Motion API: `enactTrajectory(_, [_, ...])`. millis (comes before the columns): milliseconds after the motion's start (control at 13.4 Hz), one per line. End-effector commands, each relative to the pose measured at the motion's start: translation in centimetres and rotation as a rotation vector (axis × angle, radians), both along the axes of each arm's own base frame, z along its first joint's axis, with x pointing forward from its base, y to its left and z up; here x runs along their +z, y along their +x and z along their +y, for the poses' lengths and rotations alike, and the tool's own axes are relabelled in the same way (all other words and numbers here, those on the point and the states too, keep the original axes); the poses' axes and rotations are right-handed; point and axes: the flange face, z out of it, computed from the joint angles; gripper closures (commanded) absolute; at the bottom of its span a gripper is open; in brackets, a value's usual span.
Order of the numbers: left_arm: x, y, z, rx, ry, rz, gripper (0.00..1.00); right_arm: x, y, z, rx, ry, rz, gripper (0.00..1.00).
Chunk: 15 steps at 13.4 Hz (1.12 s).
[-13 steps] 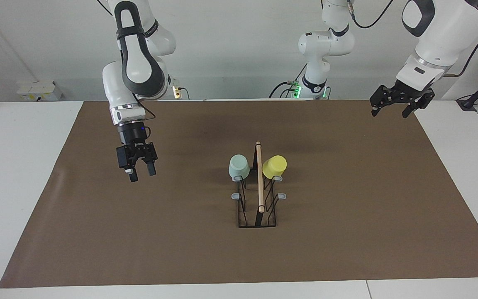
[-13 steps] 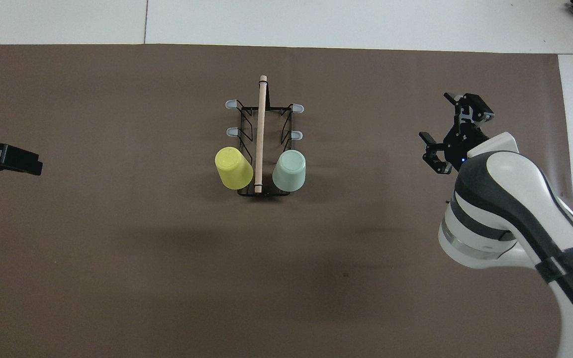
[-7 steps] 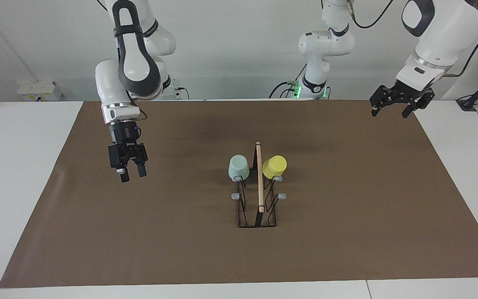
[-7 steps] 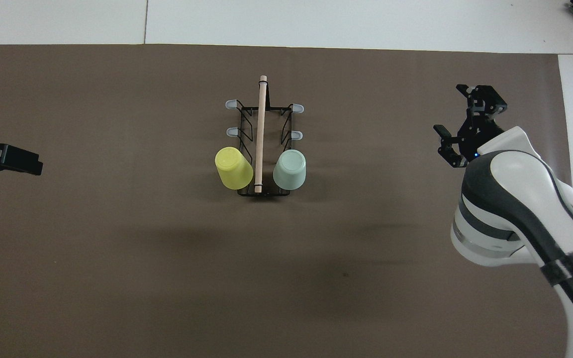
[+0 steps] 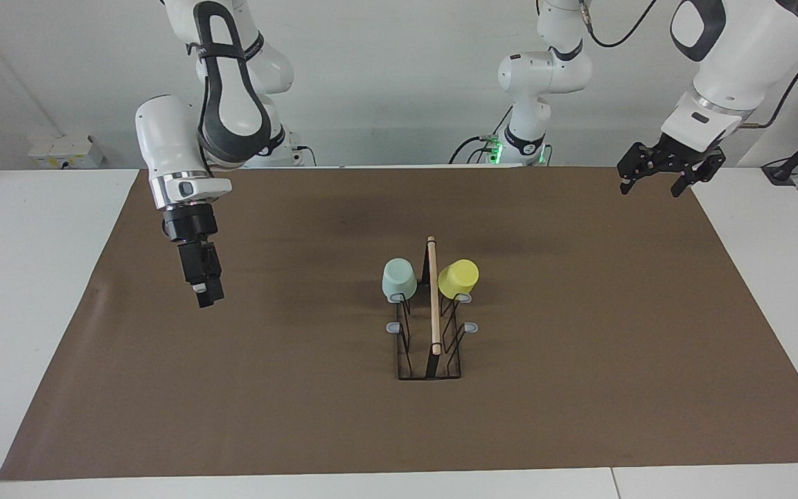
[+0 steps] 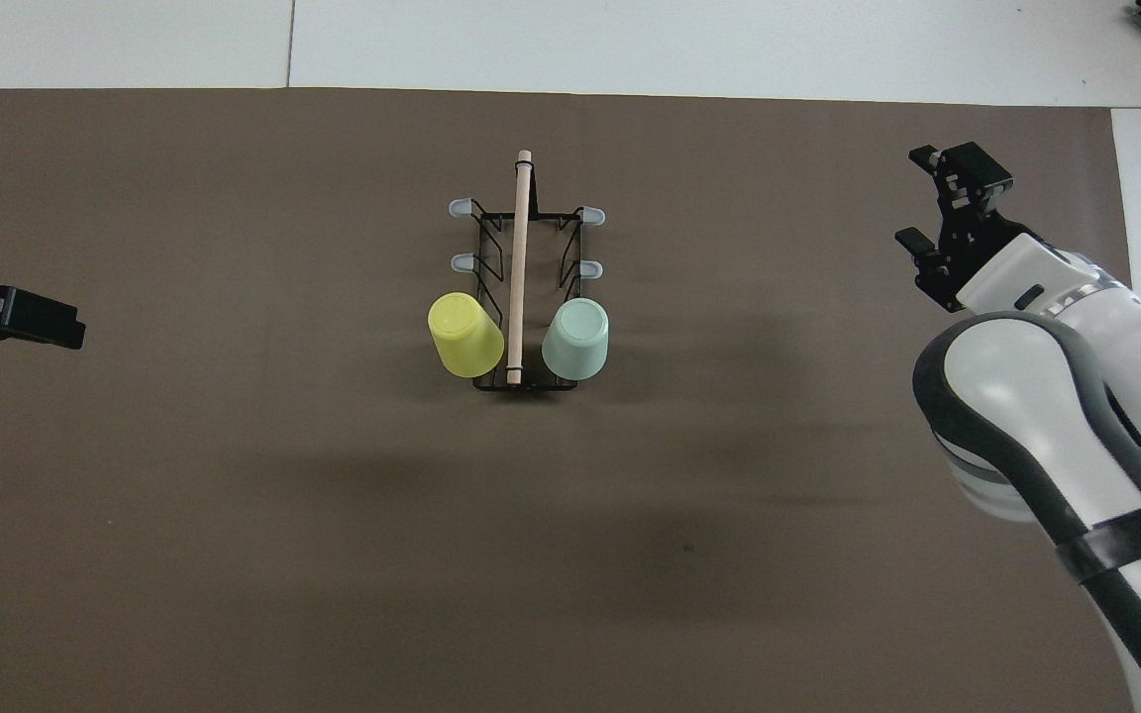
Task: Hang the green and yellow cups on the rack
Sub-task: 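Open the right gripper and withdraw it away from the rack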
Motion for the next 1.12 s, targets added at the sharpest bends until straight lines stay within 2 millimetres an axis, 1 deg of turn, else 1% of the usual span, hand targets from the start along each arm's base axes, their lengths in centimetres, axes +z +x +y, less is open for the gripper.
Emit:
enactTrajectory(0, [0.2,-0.8,0.0,-0.005,-0.015,-0.001,0.0,0.3,-0.8,-0.2,0.068,-0.018,0.07,0.0])
enactTrajectory(225, [0.3,-0.8,0.0,-0.004,-0.015,-0.002,0.0,0.6,-0.6,1.0,-0.022,0.081,0.171,0.0])
enactTrajectory(300, [0.3,-0.8,0.0,-0.004,-0.015,-0.002,0.0,0.4,-0.7,1.2,-0.044,0.115,0.23,0.0])
enactTrajectory(449, [0.2,-0.8,0.0,-0.004,-0.015,-0.001,0.0,1.3,-0.7,0.5,-0.152,0.216,0.366,0.0])
enactTrajectory(599, [0.3,-0.8,0.0,-0.004,-0.015,-0.002,0.0,2.1,-0.6,-0.5,-0.3,0.31,0.487,0.0])
enactTrajectory(749, [0.3,-0.8,0.0,-0.004,-0.015,-0.002,0.0,2.4,-0.9,-0.5,-0.422,0.4,0.554,0.0])
enactTrajectory(899, [0.3,-0.8,-0.1,-0.006,-0.015,-0.002,0.0,1.9,-1.3,-0.5,-0.569,0.467,0.652,0.0])
enactTrajectory(1048, [0.3,-0.8,0.0,-0.005,-0.015,-0.001,0.0,2.7,-1.9,-1.2,-0.764,0.521,0.732,0.0])
